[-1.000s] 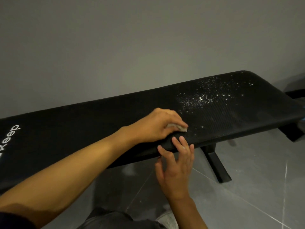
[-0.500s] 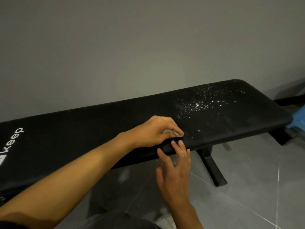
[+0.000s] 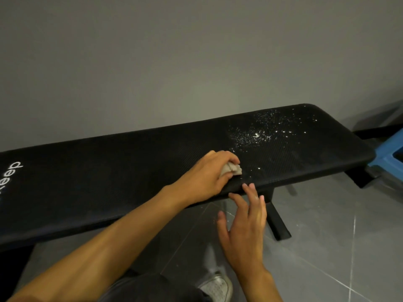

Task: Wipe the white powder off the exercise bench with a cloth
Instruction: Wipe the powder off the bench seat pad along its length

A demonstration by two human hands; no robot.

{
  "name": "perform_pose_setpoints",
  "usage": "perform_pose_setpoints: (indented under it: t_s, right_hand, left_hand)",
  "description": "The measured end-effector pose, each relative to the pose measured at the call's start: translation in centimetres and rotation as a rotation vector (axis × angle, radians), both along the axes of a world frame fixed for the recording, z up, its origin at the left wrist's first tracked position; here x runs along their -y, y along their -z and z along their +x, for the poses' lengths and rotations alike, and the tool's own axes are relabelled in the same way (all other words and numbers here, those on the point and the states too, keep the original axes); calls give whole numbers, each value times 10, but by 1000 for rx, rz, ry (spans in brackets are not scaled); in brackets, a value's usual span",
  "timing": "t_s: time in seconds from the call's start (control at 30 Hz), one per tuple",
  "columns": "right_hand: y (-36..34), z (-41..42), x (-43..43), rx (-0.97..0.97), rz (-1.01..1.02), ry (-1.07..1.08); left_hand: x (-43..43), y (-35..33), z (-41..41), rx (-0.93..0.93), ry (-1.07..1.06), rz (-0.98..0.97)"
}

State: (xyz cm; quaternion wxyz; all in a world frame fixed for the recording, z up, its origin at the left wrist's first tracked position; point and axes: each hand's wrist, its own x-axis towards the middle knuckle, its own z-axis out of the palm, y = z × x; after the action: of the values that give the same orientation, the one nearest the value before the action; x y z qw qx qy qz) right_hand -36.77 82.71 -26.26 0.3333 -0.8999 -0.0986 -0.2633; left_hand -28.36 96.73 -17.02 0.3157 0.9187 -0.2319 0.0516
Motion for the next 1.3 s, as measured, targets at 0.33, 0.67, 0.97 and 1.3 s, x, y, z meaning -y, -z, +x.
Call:
perform_pose_setpoints:
  t_s: [0.33,0.67,0.97,1.3]
  right_hand:
    - [-48,28,-11,-67,81,71]
    - [-59,70,38,-92,-146,-123]
    - [-68,88,55,-131,-178,-66]
    - [-81,118,41,-186,-374,111]
  left_hand:
    - [-36,-6,-38,-243,191,-50]
    - [-37,19,-33,127,45,404]
    - [-36,18,-31,115,39,394]
    - [-32,19,-33,100,-60,512]
